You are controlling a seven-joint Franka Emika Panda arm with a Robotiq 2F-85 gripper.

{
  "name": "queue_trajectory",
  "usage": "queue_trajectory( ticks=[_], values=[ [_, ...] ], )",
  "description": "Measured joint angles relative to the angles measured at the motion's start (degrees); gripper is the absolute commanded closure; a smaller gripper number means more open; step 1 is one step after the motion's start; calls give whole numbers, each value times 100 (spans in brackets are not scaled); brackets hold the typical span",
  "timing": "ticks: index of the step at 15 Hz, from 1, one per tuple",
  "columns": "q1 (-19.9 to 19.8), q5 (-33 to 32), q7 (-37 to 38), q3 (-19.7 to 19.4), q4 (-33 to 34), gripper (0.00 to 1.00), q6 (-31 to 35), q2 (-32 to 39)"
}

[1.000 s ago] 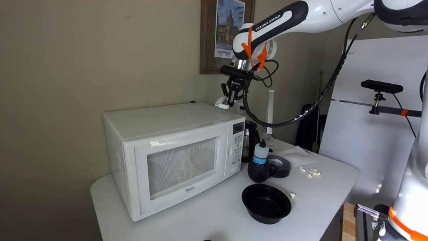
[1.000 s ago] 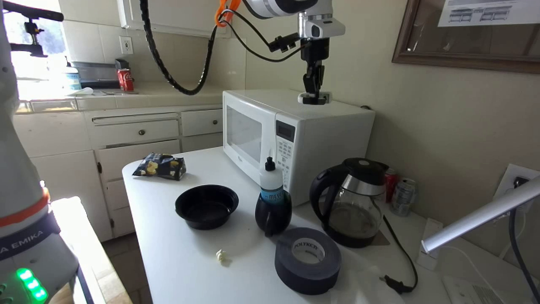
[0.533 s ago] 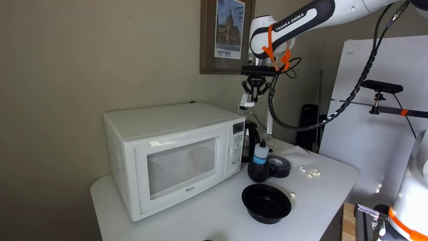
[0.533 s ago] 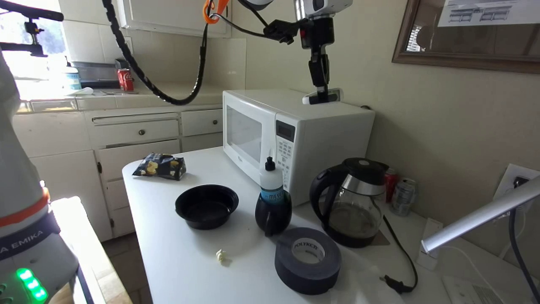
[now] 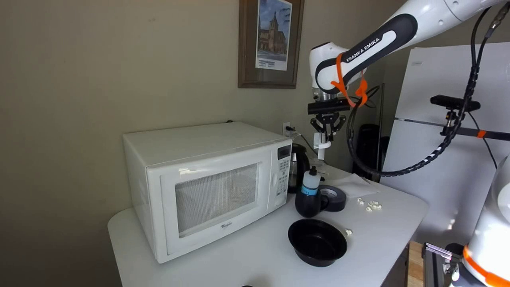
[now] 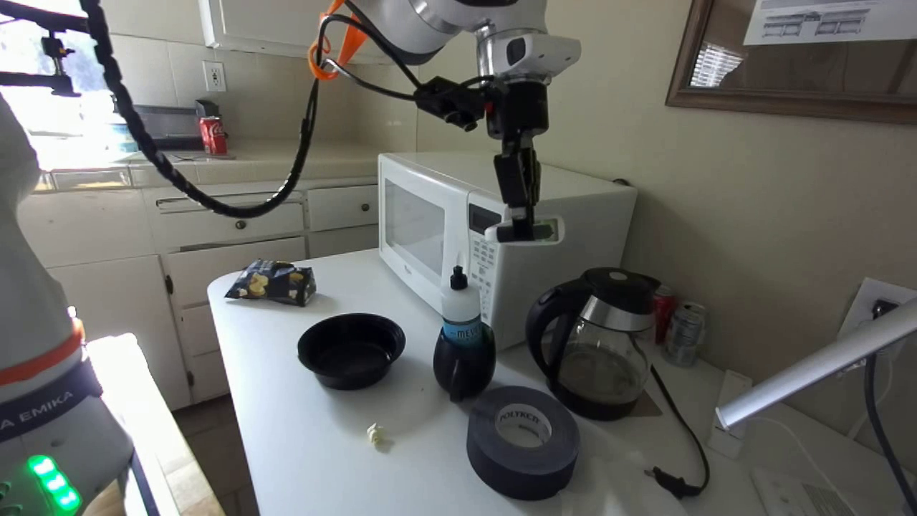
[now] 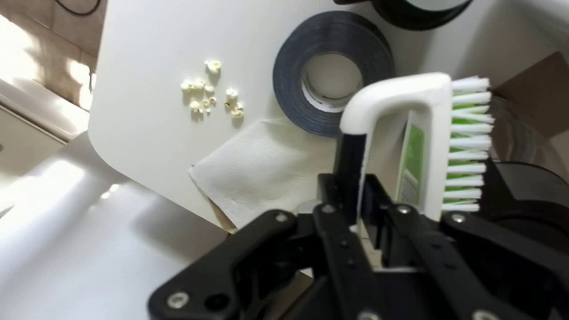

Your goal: Remove the brush from on top of the microwave and put it on the table

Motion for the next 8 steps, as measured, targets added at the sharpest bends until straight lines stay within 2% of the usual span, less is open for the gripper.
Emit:
queue_trajectory(
  ticks=[4,8],
  values=[
    [-288,-387,367,-133,-681,95,-5,-119],
    [-615,-733,688,-349,-1017,95,-11,-90]
  ],
)
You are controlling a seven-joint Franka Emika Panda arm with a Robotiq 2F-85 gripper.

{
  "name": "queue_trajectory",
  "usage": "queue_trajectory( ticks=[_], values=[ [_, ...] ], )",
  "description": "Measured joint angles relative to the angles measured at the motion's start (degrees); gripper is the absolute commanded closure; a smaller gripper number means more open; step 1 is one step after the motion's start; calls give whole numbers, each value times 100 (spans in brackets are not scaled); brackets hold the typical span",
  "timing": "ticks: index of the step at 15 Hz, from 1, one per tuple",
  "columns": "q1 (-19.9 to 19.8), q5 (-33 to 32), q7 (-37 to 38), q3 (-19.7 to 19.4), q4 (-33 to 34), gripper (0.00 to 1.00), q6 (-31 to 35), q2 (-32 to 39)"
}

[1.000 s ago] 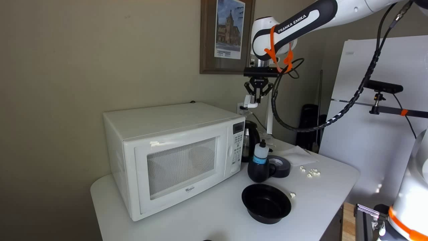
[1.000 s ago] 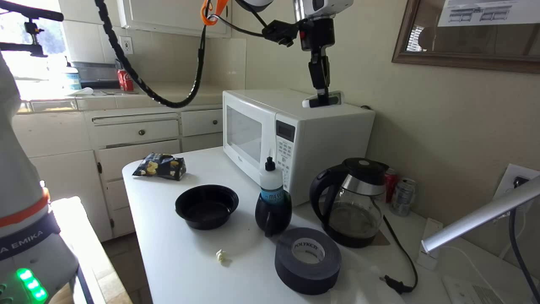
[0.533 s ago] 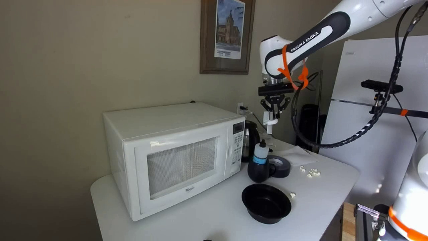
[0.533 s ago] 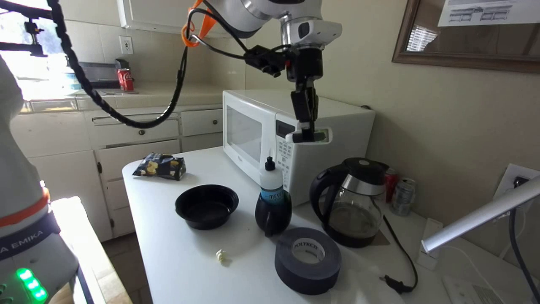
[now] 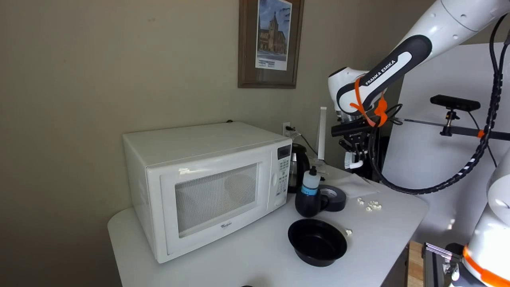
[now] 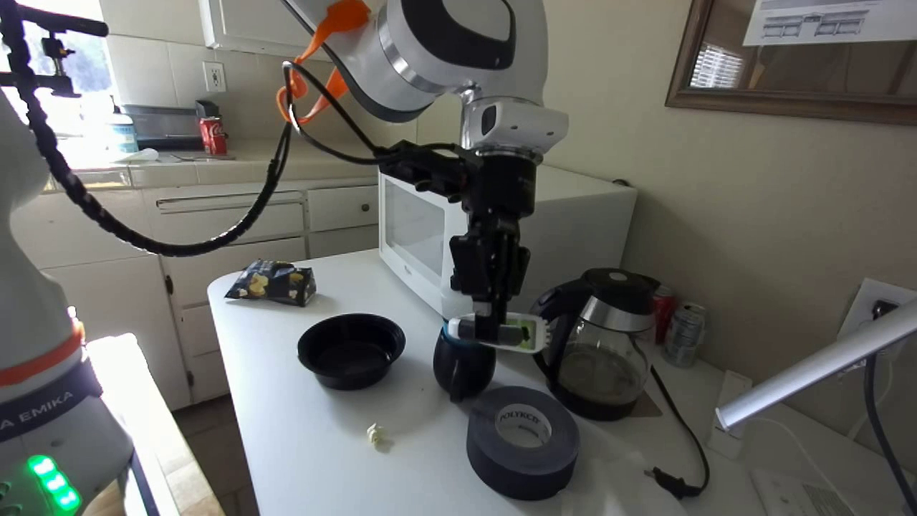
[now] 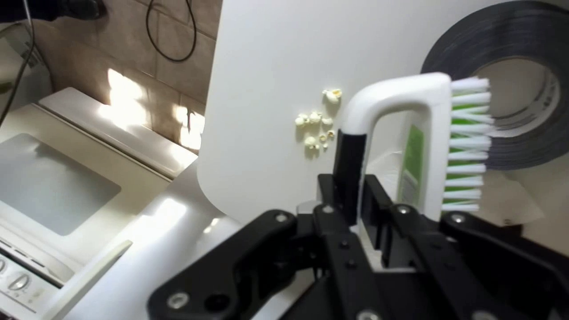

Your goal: Remove the brush from on top of the microwave and put it on the table

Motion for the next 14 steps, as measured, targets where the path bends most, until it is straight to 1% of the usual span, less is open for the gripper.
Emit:
queue_trajectory(
  ticks=[3,5,6,9,10,14],
  values=[
    [-151,-228,337,-124,-97,95,-61,221],
    [-202,-258,572,-224,-98,95,-165,494],
    [-209,-258,653,-280,-89,82,-191,637],
    [-190,-258,666,-312,-50,82,-185,752],
    [-177,-258,666,-311,-45,95,-185,732],
    [-162,-307,674,-312,-35,95,-239,767]
  ],
)
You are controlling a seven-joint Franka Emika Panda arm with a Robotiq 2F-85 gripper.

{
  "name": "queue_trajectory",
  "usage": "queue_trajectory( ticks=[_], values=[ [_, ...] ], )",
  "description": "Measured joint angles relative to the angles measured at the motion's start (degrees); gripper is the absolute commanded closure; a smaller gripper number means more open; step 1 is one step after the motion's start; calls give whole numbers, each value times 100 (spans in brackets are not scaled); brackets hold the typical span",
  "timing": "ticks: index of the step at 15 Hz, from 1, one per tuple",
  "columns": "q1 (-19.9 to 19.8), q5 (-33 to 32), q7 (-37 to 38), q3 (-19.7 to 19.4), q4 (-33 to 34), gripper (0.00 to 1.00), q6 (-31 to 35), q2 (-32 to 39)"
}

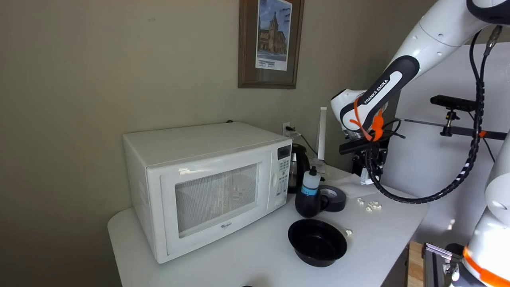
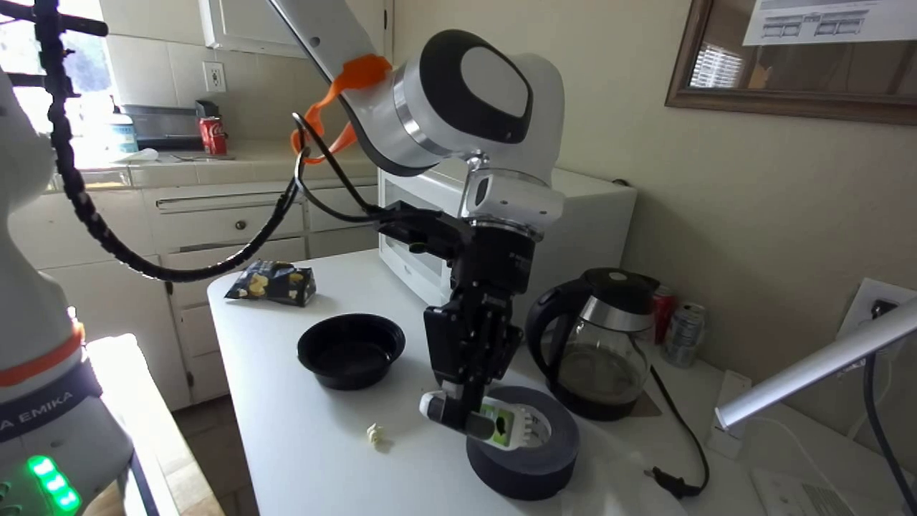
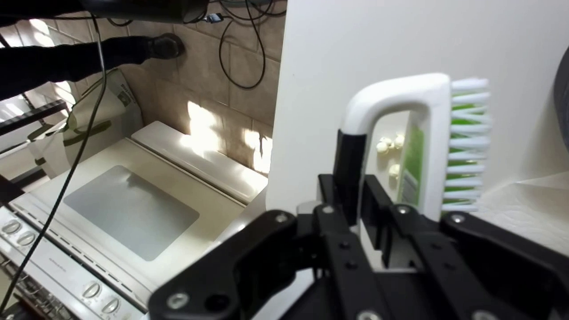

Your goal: Remove the brush from on top of the microwave and put it on the table

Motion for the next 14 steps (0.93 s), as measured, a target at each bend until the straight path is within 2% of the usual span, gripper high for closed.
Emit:
queue_trajectory(
  ticks=[14],
  values=[
    [206,-171,185,-150,188,95,-65,1992]
  ],
)
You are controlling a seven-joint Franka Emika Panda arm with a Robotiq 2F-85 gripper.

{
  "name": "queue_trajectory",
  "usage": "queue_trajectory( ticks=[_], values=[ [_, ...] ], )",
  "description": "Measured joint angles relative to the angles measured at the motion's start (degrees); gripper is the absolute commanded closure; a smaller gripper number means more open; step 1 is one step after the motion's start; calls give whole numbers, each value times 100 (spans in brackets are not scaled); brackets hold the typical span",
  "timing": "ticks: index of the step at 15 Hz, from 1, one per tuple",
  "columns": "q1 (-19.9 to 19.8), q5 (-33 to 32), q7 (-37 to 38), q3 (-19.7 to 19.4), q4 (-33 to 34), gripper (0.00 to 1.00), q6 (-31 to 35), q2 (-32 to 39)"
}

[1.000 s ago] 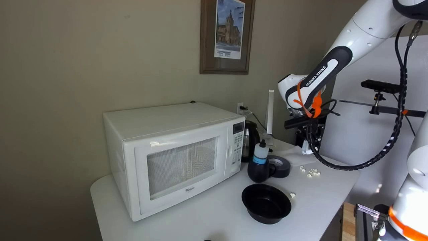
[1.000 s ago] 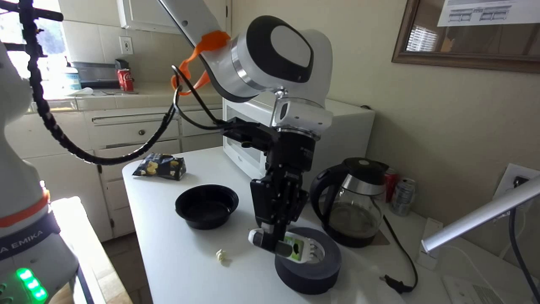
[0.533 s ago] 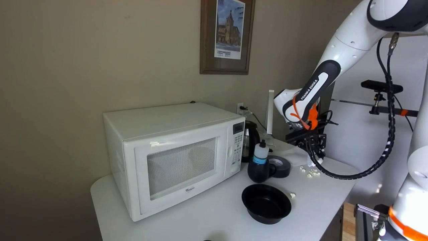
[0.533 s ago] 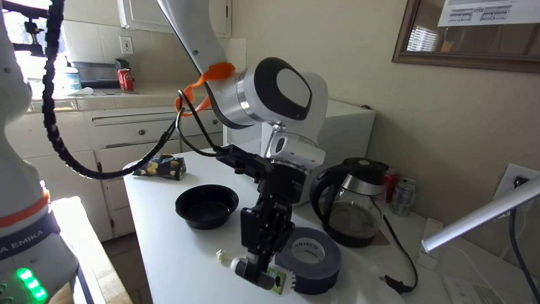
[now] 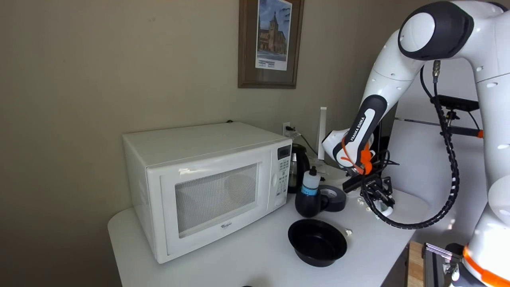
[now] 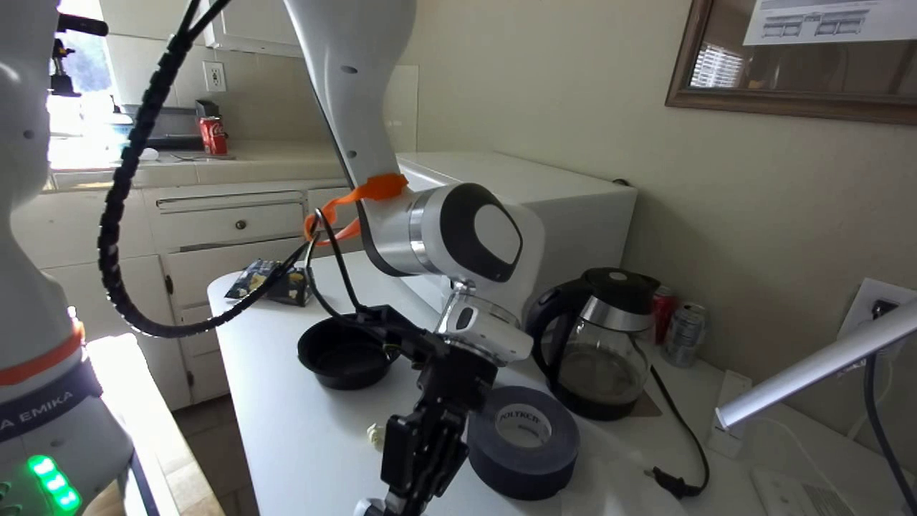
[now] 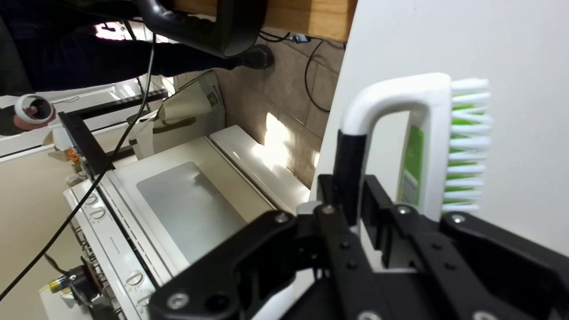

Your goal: Remove the brush from on top of the microwave and put it on the table

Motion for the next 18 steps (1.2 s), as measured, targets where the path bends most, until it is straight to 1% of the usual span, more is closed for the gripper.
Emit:
queue_trajectory(
  ticks=[5,8,9,10,13,16,17,18],
  values=[
    [130,62,20,-32,518,95,-366,828],
    [240,101,20,-34,842,95,-716,1140],
    [283,113,14,-34,941,57,-865,1218],
    [328,117,10,-34,1030,56,-1003,1284],
    [436,125,10,-34,1243,35,-1337,1443],
    [501,125,10,-34,1392,11,-1546,1547],
    [513,125,10,-34,1415,5,-1561,1561],
    [522,125,12,-34,1436,0,-1564,1565]
  ],
)
